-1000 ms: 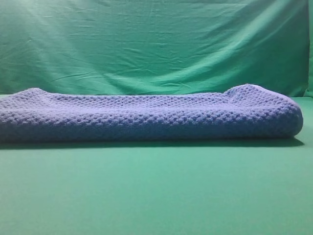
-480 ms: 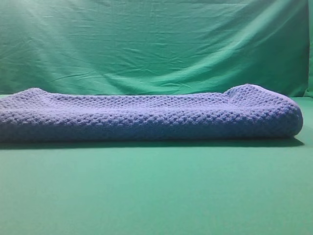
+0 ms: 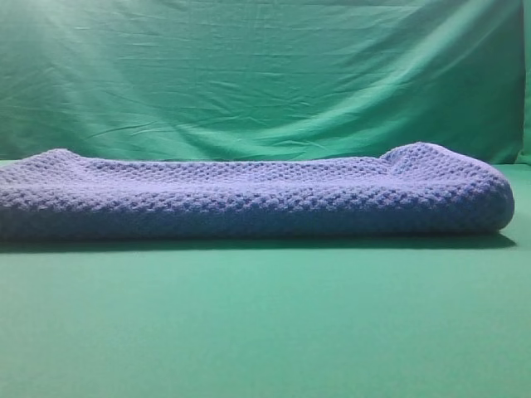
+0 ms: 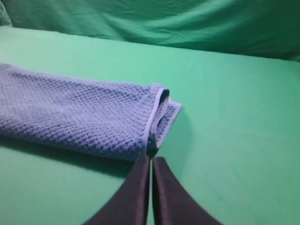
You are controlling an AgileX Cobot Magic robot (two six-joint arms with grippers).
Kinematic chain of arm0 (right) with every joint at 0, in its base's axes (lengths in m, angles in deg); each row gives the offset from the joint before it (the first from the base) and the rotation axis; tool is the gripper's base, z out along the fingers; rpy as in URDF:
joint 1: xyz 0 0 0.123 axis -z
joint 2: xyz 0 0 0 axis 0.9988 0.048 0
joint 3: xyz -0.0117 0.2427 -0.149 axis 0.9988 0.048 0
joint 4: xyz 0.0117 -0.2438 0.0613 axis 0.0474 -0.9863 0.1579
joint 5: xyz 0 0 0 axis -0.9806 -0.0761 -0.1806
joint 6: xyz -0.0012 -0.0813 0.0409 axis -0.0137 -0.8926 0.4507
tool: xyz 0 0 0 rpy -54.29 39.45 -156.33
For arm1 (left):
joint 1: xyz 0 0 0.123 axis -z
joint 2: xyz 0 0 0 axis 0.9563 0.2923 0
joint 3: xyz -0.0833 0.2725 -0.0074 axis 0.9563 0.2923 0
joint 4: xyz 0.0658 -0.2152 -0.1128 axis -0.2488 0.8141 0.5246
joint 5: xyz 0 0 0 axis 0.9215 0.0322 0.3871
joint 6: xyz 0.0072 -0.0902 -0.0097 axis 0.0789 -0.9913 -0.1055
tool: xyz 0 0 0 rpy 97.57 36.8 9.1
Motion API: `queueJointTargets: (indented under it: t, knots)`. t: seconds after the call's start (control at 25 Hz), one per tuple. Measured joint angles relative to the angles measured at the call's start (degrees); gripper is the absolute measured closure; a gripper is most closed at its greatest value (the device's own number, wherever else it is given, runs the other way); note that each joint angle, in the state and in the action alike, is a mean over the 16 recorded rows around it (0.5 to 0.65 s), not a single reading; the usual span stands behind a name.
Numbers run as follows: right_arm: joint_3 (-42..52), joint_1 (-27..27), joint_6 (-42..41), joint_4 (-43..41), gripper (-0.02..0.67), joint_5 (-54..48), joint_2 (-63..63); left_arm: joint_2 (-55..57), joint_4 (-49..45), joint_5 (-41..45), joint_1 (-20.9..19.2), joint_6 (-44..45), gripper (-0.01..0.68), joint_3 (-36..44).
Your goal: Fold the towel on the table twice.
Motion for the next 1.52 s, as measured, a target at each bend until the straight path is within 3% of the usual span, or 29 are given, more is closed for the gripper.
queueJointTargets:
  t: [0.4,1.28,1.52]
  knots:
    - [1.0,0.0,0.0,-0.6,0.649,-4.3,0.0,0.0,0.0,-2.3,0.0,0.1,0.673,0.9]
    - [4.9,0.1,0.0,-1.2,0.649,0.3,0.1,0.0,0.0,-2.7,0.0,0.1,0.673,1.0]
    - [4.9,2.3,0.0,-1.2,0.649,0.4,0.1,0.0,0.0,-2.7,0.0,0.1,0.673,1.0]
